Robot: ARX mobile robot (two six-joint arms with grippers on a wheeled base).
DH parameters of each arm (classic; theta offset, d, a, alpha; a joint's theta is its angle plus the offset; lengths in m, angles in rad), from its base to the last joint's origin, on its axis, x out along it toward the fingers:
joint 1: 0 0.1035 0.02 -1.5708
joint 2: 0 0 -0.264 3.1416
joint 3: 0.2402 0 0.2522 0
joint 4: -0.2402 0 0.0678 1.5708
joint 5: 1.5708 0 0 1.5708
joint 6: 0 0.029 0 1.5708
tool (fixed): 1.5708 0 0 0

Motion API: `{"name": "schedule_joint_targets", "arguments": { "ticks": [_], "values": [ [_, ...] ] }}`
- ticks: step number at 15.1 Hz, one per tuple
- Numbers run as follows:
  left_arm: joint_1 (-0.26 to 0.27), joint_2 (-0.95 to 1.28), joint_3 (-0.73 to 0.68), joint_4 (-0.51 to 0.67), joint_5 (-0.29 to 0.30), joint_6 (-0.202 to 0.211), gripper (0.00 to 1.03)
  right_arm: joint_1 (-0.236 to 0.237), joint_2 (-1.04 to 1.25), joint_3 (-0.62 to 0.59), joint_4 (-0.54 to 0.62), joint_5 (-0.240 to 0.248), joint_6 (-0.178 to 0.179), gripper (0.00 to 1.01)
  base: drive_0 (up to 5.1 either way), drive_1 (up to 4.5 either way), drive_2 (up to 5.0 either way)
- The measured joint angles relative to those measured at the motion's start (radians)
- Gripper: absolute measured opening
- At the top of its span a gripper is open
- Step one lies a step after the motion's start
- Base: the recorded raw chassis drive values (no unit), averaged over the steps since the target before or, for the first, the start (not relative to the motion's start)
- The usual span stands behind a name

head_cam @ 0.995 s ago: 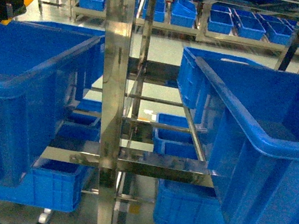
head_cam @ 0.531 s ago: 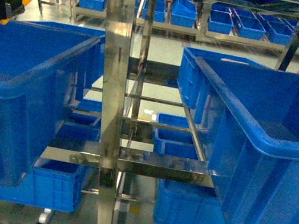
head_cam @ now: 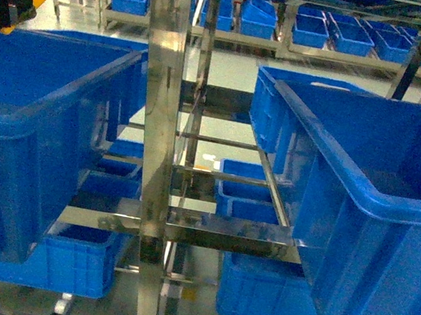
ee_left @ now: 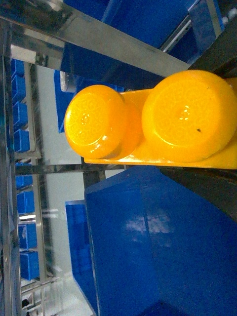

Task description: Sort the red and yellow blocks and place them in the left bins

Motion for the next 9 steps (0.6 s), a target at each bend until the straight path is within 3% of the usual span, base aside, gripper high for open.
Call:
{"name": "schedule_joint_targets", "arguments": {
  "ticks": [4,9],
  "values": [
    [0.000,0.000,0.000,0.000,0.000,0.000,0.26,-0.060,0.280,0.206,-0.008,-0.054,-0.017,0.29,0.0,0.00,0.0],
    [0.000,0.000,0.000,0.000,0.000,0.000,0.26,-0.064,0.621,0.521,-0.140,-0.106,-0.087,0.29,0.0,0.00,0.0]
  ]
}}
